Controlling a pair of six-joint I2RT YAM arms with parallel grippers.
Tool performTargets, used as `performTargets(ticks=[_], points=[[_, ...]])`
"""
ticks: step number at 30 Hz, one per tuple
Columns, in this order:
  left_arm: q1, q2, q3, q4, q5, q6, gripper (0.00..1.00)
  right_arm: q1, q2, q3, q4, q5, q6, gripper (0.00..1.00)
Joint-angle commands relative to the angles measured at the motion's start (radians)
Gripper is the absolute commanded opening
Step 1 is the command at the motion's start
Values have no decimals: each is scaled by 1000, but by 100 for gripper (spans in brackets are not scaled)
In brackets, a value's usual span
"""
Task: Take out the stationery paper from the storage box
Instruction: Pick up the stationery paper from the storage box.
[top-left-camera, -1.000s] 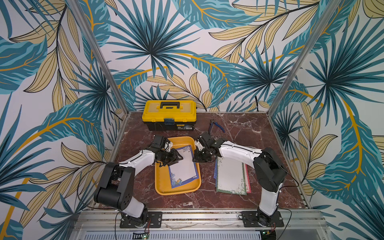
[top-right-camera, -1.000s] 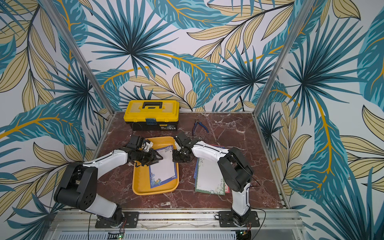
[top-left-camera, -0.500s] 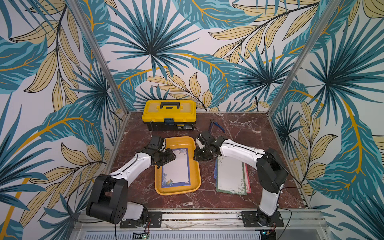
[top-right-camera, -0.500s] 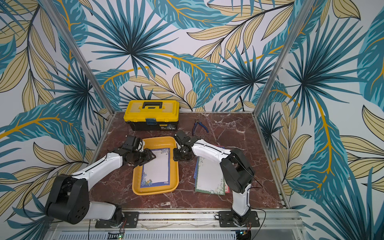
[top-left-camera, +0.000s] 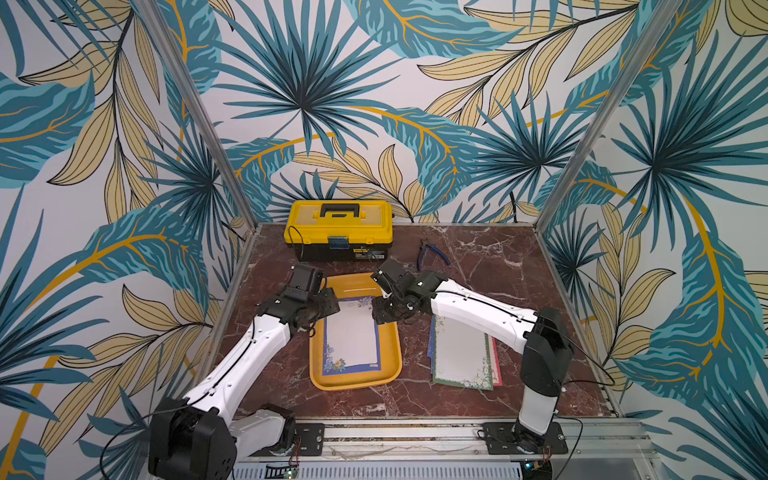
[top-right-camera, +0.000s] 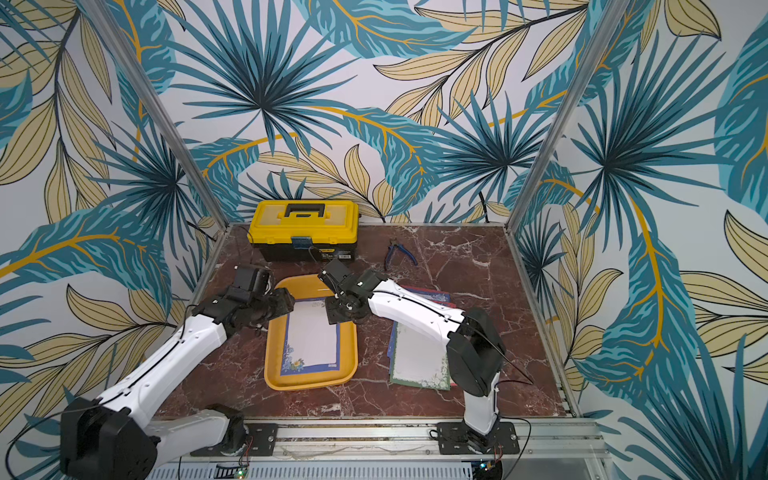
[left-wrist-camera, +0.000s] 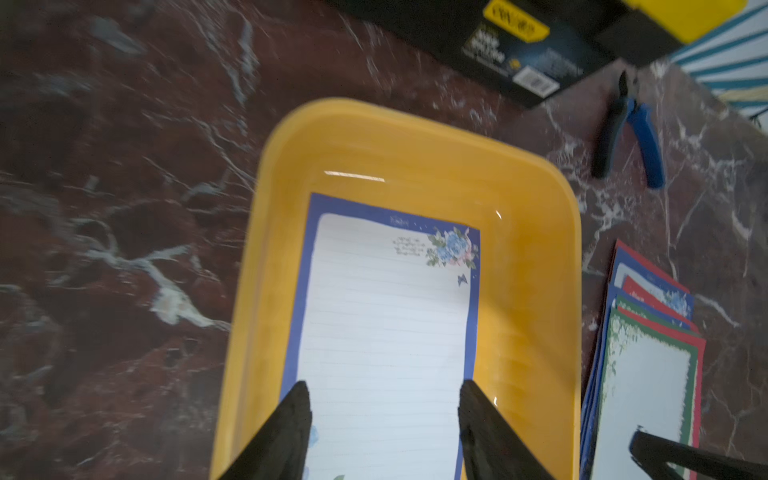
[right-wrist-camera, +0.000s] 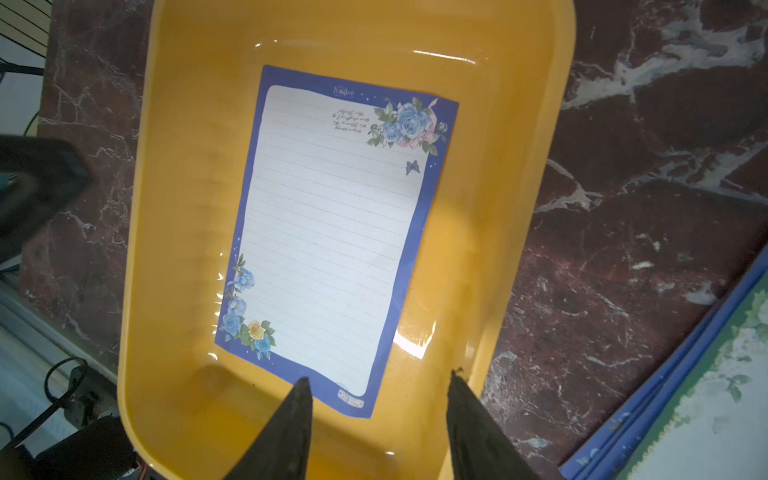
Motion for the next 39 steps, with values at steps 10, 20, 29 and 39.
performTargets(ticks=[10,20,29,39], points=[[174,100,-93,-31,242,87,60,15,200,83,-81,87,115,57],[218,151,-113,-28,302,135,48,17,322,161,-79,97,143,58],[219,185,-119,-28,326,150,35,16,362,171,-33,2,168,58],[221,225,-119,-19,338,160,25,11,313,71,169,-161,218,48]])
